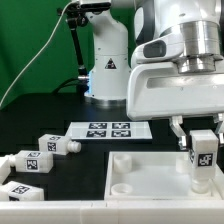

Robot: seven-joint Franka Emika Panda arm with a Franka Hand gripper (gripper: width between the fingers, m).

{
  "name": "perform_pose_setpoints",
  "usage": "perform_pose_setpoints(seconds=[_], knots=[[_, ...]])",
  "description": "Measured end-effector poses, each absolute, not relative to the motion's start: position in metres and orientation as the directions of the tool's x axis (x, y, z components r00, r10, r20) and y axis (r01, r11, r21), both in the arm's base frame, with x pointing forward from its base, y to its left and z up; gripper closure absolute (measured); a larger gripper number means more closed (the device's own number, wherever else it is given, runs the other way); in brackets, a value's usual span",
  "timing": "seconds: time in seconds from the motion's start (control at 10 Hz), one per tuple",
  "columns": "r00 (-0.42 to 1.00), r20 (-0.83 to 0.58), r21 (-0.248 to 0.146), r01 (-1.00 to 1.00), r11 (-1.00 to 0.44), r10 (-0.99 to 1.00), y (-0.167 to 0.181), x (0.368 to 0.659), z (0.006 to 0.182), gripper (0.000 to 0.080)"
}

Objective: Assemble one leg

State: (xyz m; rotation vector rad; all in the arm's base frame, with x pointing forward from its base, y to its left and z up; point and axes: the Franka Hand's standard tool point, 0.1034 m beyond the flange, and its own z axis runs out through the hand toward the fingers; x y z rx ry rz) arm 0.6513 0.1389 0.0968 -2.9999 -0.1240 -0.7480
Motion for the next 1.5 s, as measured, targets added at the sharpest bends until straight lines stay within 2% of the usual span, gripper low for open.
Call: perform_pose_setpoints(seconds=[0.2, 0.7, 1.0, 1.1, 1.2, 1.3, 1.4, 1.5], knots=[[0.877, 0.475, -0.027, 0.091, -0.996, 0.067, 0.139, 0.652, 0.096, 0.0515], [0.866, 0.495, -0.023, 0.099, -0.995, 0.075, 0.139, 0.648, 0.079, 0.0515], [0.836, 0.544, -0.029, 0.102, -0.994, 0.070, 0.141, 0.646, 0.079, 0.0515], [0.836, 0.544, -0.027, 0.105, -0.994, 0.073, 0.141, 0.646, 0.079, 0.0438], [0.838, 0.541, -0.027, 0.105, -0.994, 0.074, 0.141, 0.647, 0.081, 0.0241], [0.843, 0.532, -0.029, 0.104, -0.994, 0.073, 0.142, 0.650, 0.093, 0.0241], [0.846, 0.528, -0.027, 0.107, -0.994, 0.077, 0.142, 0.652, 0.104, 0.0168], [0.856, 0.510, -0.024, 0.109, -0.994, 0.082, 0.141, 0.654, 0.113, 0.0168]])
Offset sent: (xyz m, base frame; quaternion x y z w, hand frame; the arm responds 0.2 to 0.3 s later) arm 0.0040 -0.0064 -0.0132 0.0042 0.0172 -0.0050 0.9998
